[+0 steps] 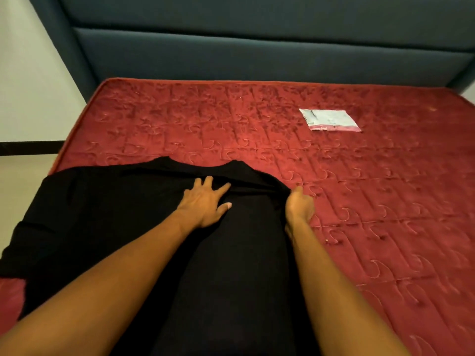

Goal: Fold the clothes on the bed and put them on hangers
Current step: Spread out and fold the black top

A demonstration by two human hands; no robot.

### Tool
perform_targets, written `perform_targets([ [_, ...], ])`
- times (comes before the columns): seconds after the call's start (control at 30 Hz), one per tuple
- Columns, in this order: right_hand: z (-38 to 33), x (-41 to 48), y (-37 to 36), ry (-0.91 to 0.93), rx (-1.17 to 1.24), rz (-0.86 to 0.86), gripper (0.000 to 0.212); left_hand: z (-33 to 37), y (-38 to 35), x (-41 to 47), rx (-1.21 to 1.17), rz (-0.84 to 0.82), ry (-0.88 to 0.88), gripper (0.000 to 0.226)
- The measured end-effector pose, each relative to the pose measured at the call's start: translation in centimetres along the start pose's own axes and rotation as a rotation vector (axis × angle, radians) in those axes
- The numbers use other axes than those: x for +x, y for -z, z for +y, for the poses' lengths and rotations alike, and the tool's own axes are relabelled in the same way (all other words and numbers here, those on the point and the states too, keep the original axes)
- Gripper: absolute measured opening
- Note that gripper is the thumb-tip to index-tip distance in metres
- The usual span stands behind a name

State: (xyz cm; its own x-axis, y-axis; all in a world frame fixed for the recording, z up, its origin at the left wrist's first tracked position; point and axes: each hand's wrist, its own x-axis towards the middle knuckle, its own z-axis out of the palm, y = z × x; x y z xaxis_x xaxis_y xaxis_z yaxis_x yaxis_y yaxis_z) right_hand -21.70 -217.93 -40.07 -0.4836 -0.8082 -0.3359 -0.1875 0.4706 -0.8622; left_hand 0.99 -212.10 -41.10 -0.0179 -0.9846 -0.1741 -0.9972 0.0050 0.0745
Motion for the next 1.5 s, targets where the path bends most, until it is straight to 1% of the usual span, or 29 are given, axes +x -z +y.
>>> perform_targets([
  [0.13, -0.8, 1.4, -1.0, -0.060, 0.253, -0.429, 0.019, 0.3, 1.5, 1.8, 0.001, -0.022, 0.045, 0.069],
  [0.17, -1.2, 1.8, -1.1, -0.034, 0.254, -0.494, 0.017, 0.4, 1.8, 2.6, 0.006, -0.031, 0.057, 0.067],
  [0.2, -1.4, 2.3, -1.2, 0.002, 0.224, -0.525, 0.020, 0.6, 2.1, 3.3, 0.015, -0.034, 0.069, 0.065],
  [0.27, -1.4, 2.7, -0.8, 0.084, 0.119, -0.569, 0.027, 0.9, 2.4, 4.6, 0.004, 0.000, 0.080, 0.059],
  [0.33, -1.0, 3.0, -0.4, 0.150, -0.043, -0.612, 0.020, 1.2, 2.5, 5.3, -0.025, 0.017, 0.105, 0.056],
  [0.37, -0.9, 3.0, 0.0, 0.196, -0.125, -0.584, 0.011, 1.4, 2.3, 5.4, -0.030, 0.003, 0.107, 0.058],
  [0.4, -0.6, 3.0, 0.3, 0.280, -0.201, -0.500, 0.006, 1.5, 2.2, 5.2, -0.042, 0.004, 0.102, 0.059],
  [0.43, -0.6, 2.8, 0.7, 0.393, -0.275, -0.365, 0.008, 1.6, 2.0, 4.8, -0.082, 0.031, 0.094, 0.058],
  [0.5, -0.9, 1.0, 1.2, 0.678, -0.308, -0.133, 0.003, 1.5, 1.7, 4.1, -0.308, 0.177, 0.123, 0.047],
  [0.53, -0.9, -0.1, 1.3, 0.804, -0.297, -0.120, 0.010, 1.4, 1.6, 3.8, -0.524, 0.225, 0.183, 0.045],
  [0.57, -1.0, -1.4, 1.3, 0.897, -0.291, -0.200, 0.016, 1.5, 2.0, 3.4, -0.785, 0.200, 0.268, 0.055],
  [0.6, -0.8, -2.3, 1.2, 0.942, -0.311, -0.347, 0.021, 1.6, 2.2, 3.2, -1.010, 0.124, 0.342, 0.066],
  [0.63, -0.7, -3.4, 1.1, 0.931, -0.386, -0.509, 0.026, 1.8, 2.4, 3.0, -1.138, 0.052, 0.385, 0.070],
  [0.67, -0.5, -3.9, 0.9, 0.879, -0.481, -0.632, 0.030, 2.1, 2.2, 3.0, -1.172, 0.023, 0.399, 0.062],
  [0.7, -0.5, -3.9, 0.9, 0.813, -0.545, -0.708, 0.033, 2.2, 1.9, 3.1, -1.117, 0.028, 0.400, 0.047],
  [0.73, -0.5, -3.4, 1.0, 0.759, -0.561, -0.748, 0.037, 2.3, 1.5, 3.4, -1.068, 0.057, 0.419, 0.034],
  [0.8, -0.6, -2.1, 1.2, 0.704, -0.543, -0.762, 0.039, 2.0, 1.3, 4.0, -1.155, 0.092, 0.468, 0.022],
  [0.87, -0.5, -1.0, 1.6, 0.559, -0.457, -0.835, 0.032, 1.5, 1.7, 3.8, -1.341, 0.110, 0.513, 0.020],
  [0.97, -0.2, -1.3, 2.3, 0.322, -0.325, -1.070, 0.038, 1.0, 2.2, 3.6, -1.475, 0.106, 0.503, 0.024],
  [1.07, 0.5, -1.8, 2.5, 0.291, -0.327, -1.179, 0.022, 1.0, 2.3, 3.5, -1.496, 0.074, 0.458, 0.027],
  [1.13, 0.7, -2.2, 2.5, 0.284, -0.248, -1.118, 0.014, 1.0, 2.4, 3.4, -1.506, 0.065, 0.440, 0.028],
  [1.2, 0.6, -2.2, 2.8, 0.287, -0.121, -0.950, 0.019, 1.1, 2.7, 3.3, -1.515, 0.074, 0.437, 0.028],
  [1.23, 0.4, -2.1, 3.3, 0.340, -0.089, -0.853, 0.020, 1.3, 2.9, 3.3, -1.517, 0.085, 0.430, 0.028],
  [1.27, 0.2, -2.0, 3.9, 0.444, -0.093, -0.723, 0.020, 1.4, 3.0, 3.3, -1.512, 0.089, 0.419, 0.029],
  [1.37, 0.2, -2.4, 5.8, 0.947, -0.201, -0.150, 0.017, 2.1, 2.6, 3.5, -1.480, 0.090, 0.359, 0.027],
  [1.4, 0.6, -3.6, 6.1, 1.110, -0.249, -0.040, 0.017, 2.3, 2.5, 3.5, -1.483, 0.088, 0.349, 0.026],
  [1.43, 1.2, -4.8, 6.3, 1.243, -0.286, -0.051, 0.016, 2.5, 2.3, 3.6, -1.489, 0.089, 0.346, 0.026],
  [1.47, 2.0, -5.7, 6.1, 1.300, -0.309, -0.185, 0.014, 2.5, 2.1, 3.7, -1.498, 0.096, 0.355, 0.027],
  [1.5, 2.9, -6.6, 5.8, 1.264, -0.329, -0.377, 0.012, 2.4, 1.8, 3.7, -1.509, 0.109, 0.370, 0.027],
])
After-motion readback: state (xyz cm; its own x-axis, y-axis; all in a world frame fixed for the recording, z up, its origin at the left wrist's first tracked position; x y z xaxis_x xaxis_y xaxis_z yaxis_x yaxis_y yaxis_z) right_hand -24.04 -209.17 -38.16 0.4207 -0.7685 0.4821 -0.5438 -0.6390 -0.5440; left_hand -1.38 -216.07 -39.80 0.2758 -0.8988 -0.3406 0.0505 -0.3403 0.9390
